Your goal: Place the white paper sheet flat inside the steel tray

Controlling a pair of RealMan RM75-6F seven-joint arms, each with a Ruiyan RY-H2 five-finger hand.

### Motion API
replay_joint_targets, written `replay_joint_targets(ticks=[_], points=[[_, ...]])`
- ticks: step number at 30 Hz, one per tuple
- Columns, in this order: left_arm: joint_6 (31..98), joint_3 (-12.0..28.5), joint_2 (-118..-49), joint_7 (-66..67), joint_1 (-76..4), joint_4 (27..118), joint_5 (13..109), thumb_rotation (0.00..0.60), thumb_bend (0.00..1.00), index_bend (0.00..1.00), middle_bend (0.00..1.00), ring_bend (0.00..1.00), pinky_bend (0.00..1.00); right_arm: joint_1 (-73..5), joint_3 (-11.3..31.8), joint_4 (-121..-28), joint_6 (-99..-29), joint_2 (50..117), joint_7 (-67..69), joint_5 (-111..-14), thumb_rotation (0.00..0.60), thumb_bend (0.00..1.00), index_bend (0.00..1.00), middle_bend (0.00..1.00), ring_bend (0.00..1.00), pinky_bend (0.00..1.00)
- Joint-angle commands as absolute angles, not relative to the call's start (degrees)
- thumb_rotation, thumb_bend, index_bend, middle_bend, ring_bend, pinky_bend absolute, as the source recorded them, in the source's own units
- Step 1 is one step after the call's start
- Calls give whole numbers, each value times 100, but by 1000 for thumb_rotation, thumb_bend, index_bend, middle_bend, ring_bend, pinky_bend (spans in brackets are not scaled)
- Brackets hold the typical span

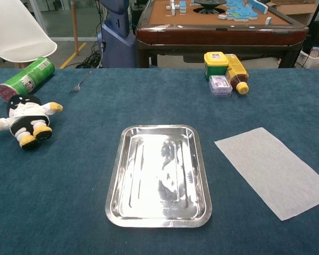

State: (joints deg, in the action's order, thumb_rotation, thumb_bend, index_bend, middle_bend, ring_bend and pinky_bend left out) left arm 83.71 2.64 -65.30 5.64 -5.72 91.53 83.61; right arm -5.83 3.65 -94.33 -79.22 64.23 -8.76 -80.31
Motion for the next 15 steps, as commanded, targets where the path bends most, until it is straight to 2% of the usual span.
replay_joint_targets(ticks=[1,5,8,10,14,15], points=[[8404,279,-6514,559,-554,9167,8347,600,221,0,0,0,252,-595,357,-9448,-7905,6419,-881,-8036,600,0,193,211,121,413],[8423,270,-6511,556,-548,9175,8376,600,222,0,0,0,254,-587,368,-9399,-7969,6465,-895,-8064,600,0,200,247,153,440],[8409,269,-6515,553,-547,9158,8358,600,221,0,0,0,255,-590,391,-9338,-8031,6509,-872,-8106,600,0,235,317,224,524],[8408,278,-6509,553,-541,9161,8327,600,222,0,0,0,256,-588,394,-9290,-8092,6546,-843,-8174,600,0,277,413,320,602],[8440,304,-6485,511,-529,9179,8306,600,222,0,0,0,257,-567,346,-9249,-8212,6611,-815,-8362,600,0,383,684,590,788],[8450,304,-6478,503,-527,9186,8318,600,222,0,0,0,257,-565,324,-9239,-8243,6628,-834,-8432,600,0,397,723,626,818]])
